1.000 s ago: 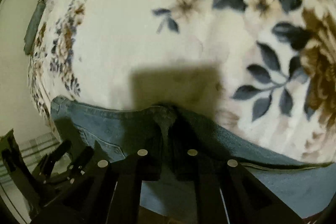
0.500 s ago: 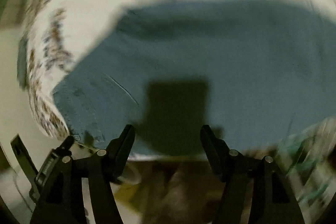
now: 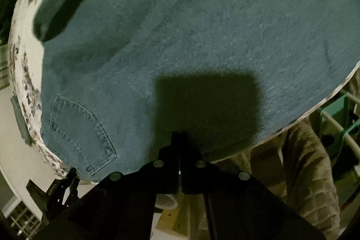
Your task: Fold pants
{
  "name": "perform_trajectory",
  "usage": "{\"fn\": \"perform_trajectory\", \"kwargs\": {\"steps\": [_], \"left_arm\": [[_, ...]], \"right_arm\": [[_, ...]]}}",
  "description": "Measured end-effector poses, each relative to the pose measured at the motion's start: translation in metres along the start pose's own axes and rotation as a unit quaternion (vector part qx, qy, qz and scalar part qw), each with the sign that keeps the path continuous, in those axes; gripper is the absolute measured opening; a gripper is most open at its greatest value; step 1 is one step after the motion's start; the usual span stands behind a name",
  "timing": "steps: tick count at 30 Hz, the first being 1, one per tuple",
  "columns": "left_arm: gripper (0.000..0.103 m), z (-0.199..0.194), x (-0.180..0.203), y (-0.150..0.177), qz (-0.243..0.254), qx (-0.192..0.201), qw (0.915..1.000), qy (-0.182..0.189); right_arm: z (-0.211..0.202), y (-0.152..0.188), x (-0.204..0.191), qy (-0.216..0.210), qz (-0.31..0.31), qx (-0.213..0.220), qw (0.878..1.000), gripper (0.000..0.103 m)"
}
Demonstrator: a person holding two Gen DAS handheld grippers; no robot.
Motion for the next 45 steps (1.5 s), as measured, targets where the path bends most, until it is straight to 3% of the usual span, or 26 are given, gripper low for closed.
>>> {"fn": "perform_trajectory", "kwargs": {"steps": [3, 5, 6, 7, 9, 13, 16, 21, 27, 29, 31, 32, 33, 34, 37, 39, 40, 41, 45], "left_arm": [[0.016, -0.016, -0.003, 0.003, 0.016, 0.010, 0.9998, 0.007], [0.016, -0.020, -0.007, 0.003, 0.016, 0.009, 0.9998, 0.010], [0.016, -0.021, -0.010, 0.003, 0.011, 0.007, 0.9998, 0.014], [0.016, -0.022, -0.011, 0.003, 0.009, 0.006, 0.9998, 0.016], [0.015, -0.024, -0.003, 0.005, 0.008, 0.008, 0.9998, 0.018], [0.015, -0.028, 0.010, 0.006, 0.014, 0.009, 0.9998, 0.014], [0.016, -0.027, 0.015, 0.009, 0.016, 0.007, 0.9998, 0.013], [0.015, -0.030, 0.011, 0.015, 0.024, 0.005, 0.9997, 0.004], [0.022, -0.002, 0.002, 0.023, 0.036, -0.033, 0.9986, -0.023], [0.024, -0.005, 0.007, 0.022, 0.056, -0.039, 0.9967, -0.045], [0.035, -0.020, 0.022, 0.022, 0.094, -0.026, 0.9926, -0.072], [0.039, -0.026, 0.027, 0.022, 0.106, -0.019, 0.9909, -0.081], [0.052, -0.039, 0.040, 0.020, 0.131, 0.000, 0.9866, -0.097], [0.070, -0.048, 0.052, 0.019, 0.147, 0.016, 0.9835, -0.104], [0.086, -0.067, 0.100, 0.014, 0.188, 0.065, 0.9760, -0.088], [0.089, -0.063, 0.127, 0.011, 0.212, 0.070, 0.9716, -0.080], [0.089, -0.055, 0.148, 0.009, 0.221, 0.066, 0.9704, -0.071], [0.089, -0.050, 0.156, 0.007, 0.225, 0.066, 0.9701, -0.063], [0.089, -0.020, 0.201, -0.006, 0.239, 0.055, 0.9687, -0.038]], "right_arm": [[-0.009, 0.006, -0.002, -0.002, -0.013, -0.009, 1.000, 0.001], [-0.003, 0.014, 0.000, -0.020, -0.003, -0.054, 0.998, 0.004], [0.000, 0.017, 0.004, -0.029, 0.006, -0.068, 0.997, 0.013], [0.003, 0.019, 0.008, -0.036, 0.019, -0.080, 0.996, 0.030], [0.009, 0.019, 0.014, -0.049, 0.043, -0.088, 0.994, 0.038], [0.026, 0.013, 0.025, -0.068, 0.097, -0.093, 0.989, 0.038], [0.026, 0.008, 0.033, -0.073, 0.125, -0.059, 0.988, 0.006], [0.002, 0.016, 0.025, -0.049, 0.073, -0.017, 0.996, 0.003], [0.001, 0.019, 0.024, -0.009, 0.027, -0.024, 0.999, 0.004], [0.010, 0.017, 0.023, 0.009, 0.015, -0.045, 0.999, 0.017], [0.006, 0.013, 0.016, 0.025, -0.008, -0.055, 0.998, 0.055], [-0.003, 0.011, 0.007, 0.022, -0.027, -0.048, 0.998, 0.061], [-0.012, 0.010, -0.003, 0.020, -0.047, -0.041, 0.998, 0.066], [-0.024, 0.010, -0.016, 0.025, -0.081, -0.033, 0.996, 0.066], [-0.055, 0.002, -0.062, 0.027, -0.172, -0.001, 0.985, 0.066], [-0.064, -0.010, -0.091, 0.021, -0.211, 0.013, 0.977, 0.065], [-0.063, -0.022, -0.103, 0.025, -0.224, 0.025, 0.974, 0.059], [-0.061, -0.031, -0.116, 0.031, -0.234, 0.036, 0.971, 0.044], [-0.049, -0.081, -0.165, 0.044, -0.257, 0.076, 0.962, 0.030]]}}
Point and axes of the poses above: each gripper's, at about its wrist camera, not at the fingertips, and z roughly the way its jaws point, x to its right, y to its underside, the point moved 9 cm from there along z, roughly the way its jaws point, and after that the axes turned 6 degrees about z, right-handed, at the moved point
